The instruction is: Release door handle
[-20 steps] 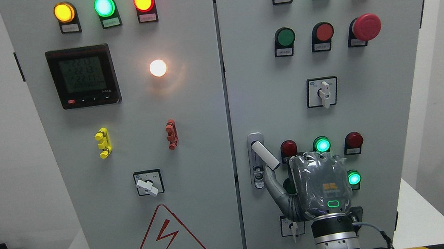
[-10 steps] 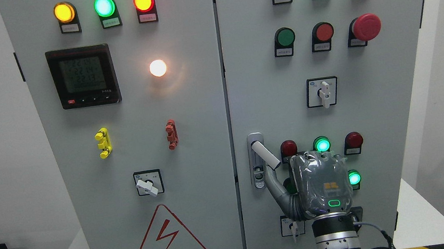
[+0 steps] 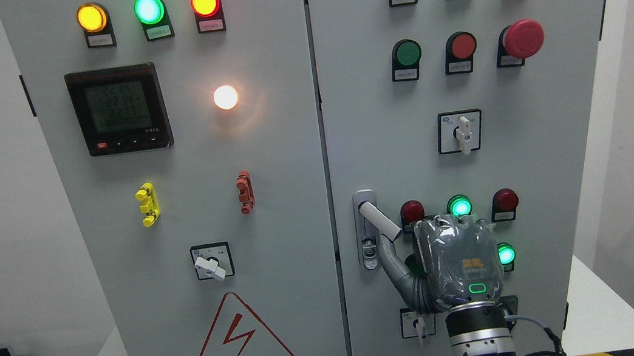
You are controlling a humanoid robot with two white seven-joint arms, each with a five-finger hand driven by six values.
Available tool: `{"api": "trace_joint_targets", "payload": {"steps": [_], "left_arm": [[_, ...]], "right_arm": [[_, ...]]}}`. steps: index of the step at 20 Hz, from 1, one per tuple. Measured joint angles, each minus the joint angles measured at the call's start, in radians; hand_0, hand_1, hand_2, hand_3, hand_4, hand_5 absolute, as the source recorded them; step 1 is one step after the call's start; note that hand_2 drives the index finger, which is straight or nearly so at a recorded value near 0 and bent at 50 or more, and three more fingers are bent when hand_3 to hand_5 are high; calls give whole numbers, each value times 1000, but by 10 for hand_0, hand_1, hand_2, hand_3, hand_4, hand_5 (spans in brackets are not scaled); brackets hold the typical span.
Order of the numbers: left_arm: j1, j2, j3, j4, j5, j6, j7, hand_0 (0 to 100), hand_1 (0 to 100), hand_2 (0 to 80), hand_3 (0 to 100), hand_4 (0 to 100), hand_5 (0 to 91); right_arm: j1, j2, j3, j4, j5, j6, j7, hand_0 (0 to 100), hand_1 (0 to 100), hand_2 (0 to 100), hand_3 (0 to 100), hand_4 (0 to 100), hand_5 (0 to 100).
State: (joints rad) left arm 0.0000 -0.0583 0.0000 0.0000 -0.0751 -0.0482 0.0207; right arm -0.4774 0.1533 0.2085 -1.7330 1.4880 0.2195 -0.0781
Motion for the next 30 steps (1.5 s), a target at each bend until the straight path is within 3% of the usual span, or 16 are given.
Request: {"api": "trace_joint_targets", "payload": {"steps": [30], "left_arm": [[0,0,0,0,0,0,0,120,389,0,0,0,0]], "right_arm": [[-1,1,-12,-7,-4,-2,0,540,112,992,1000,1000,987]]}}
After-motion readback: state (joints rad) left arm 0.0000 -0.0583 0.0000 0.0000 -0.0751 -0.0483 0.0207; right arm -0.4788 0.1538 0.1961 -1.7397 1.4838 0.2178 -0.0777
